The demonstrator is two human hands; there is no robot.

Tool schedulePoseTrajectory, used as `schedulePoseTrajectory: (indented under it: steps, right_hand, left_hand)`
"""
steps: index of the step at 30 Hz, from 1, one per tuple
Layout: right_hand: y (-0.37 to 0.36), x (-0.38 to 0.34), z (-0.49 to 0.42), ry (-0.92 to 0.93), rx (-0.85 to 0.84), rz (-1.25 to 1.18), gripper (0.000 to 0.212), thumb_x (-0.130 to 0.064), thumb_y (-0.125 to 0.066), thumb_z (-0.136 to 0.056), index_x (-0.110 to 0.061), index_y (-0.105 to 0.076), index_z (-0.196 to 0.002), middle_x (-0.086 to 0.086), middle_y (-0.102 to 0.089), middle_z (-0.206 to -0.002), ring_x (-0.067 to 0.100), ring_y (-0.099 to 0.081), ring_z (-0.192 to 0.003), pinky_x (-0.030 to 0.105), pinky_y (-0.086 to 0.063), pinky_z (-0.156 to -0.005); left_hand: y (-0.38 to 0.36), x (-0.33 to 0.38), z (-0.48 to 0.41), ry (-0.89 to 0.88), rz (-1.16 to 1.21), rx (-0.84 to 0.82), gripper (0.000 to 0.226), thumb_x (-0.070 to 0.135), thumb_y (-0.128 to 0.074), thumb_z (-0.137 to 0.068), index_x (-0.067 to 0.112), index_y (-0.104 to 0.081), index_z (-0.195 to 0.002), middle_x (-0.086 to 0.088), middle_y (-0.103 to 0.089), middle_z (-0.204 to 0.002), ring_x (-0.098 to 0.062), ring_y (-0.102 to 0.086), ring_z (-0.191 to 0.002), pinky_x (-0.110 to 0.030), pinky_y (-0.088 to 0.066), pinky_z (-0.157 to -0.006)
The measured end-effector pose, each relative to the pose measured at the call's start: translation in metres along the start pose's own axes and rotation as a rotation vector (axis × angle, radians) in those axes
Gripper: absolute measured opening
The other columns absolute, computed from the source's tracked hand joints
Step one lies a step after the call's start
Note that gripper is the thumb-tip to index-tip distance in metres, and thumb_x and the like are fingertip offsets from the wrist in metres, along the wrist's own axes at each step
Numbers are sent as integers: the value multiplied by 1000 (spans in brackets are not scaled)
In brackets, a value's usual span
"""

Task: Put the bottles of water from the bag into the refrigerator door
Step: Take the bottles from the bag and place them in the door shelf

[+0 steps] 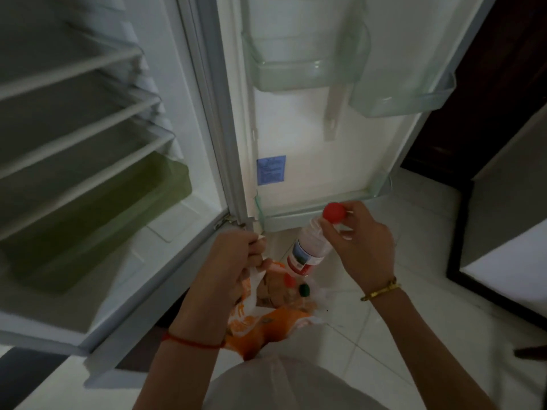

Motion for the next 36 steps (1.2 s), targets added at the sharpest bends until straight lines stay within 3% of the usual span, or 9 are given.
schedulePoseTrajectory:
  steps: [3,10,12,16,20,24,26,30,36]
  right_hand:
    - [4,-13,-20,39,57,-55,36,-43,-69,-82,-18,-57,-106,-2,-75,-92,17,-73,-75,39,-59,-63]
    - [-12,-16,-82,99,65,-190,37,-40,-65,-88,-14,-53,-113,0,-72,-104,18,-72,-89,41,-61,-72]
    - [-28,-10,-103,126,43,-183,37,-42,-63,-88,-17,-53,-112,-1,-72,-101,19,-72,-88,43,-60,-72]
    - [-61,1,-136,146,-31,-166,36,-47,-61,-86,-20,-54,-110,0,-73,-95,22,-72,-85,44,-58,-72]
    - [-91,10,-161,169,-160,-134,37,-47,-60,-87,-19,-54,-110,2,-73,-92,24,-71,-82,39,-56,-73]
    - [-116,17,-174,218,-267,-152,40,-43,-62,-87,-17,-55,-116,5,-72,-94,26,-68,-84,30,-50,-73]
    - [-128,21,-175,224,-334,-174,41,-42,-63,-86,-17,-56,-117,5,-72,-98,26,-68,-88,32,-50,-76]
    - [-144,24,-174,264,-414,-165,43,-45,-62,-86,-17,-55,-119,5,-71,-104,27,-67,-92,37,-53,-78]
    - [-154,15,-179,266,-460,-151,44,-45,-62,-86,-16,-58,-119,7,-68,-106,28,-64,-96,37,-51,-79]
  left_hand:
    - [2,7,-11,1,-21,13,33,3,-33,-98,11,-39,-67,9,-27,-32,-2,-19,-22,-22,-39,-44]
    - [-11,16,-31,51,6,40,30,5,-33,-99,5,-45,-72,8,-28,-31,-3,-20,-21,-20,-42,-38]
    - [-17,17,-36,61,7,71,30,4,-34,-99,6,-45,-70,8,-29,-31,-3,-21,-21,-23,-40,-43]
    - [-29,18,-45,86,86,119,34,3,-33,-99,10,-40,-65,8,-27,-29,-3,-20,-19,-25,-33,-53]
    - [-42,17,-49,77,137,171,29,3,-33,-99,6,-47,-73,8,-30,-32,-2,-22,-21,-22,-36,-48]
    - [-49,13,-54,27,170,244,38,1,-33,-96,7,-44,-60,8,-30,-34,-3,-21,-23,-17,-33,-36]
    - [-53,13,-53,1,213,283,34,0,-33,-96,5,-45,-65,5,-29,-39,-4,-21,-26,-13,-32,-32]
    - [-62,12,-53,-32,225,360,42,1,-35,-96,10,-40,-55,5,-30,-40,-11,-24,-40,-9,-28,-29]
    - [-75,12,-62,-40,224,388,42,2,-34,-96,14,-36,-55,9,-29,-34,-3,-21,-24,-13,-31,-33]
Point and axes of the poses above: each hand's wrist, its own z-axis away from the middle knuckle, its own y-axis out of the back of the hand, x = y × z, the point moved 2 cm from there along -z, towards the middle knuckle
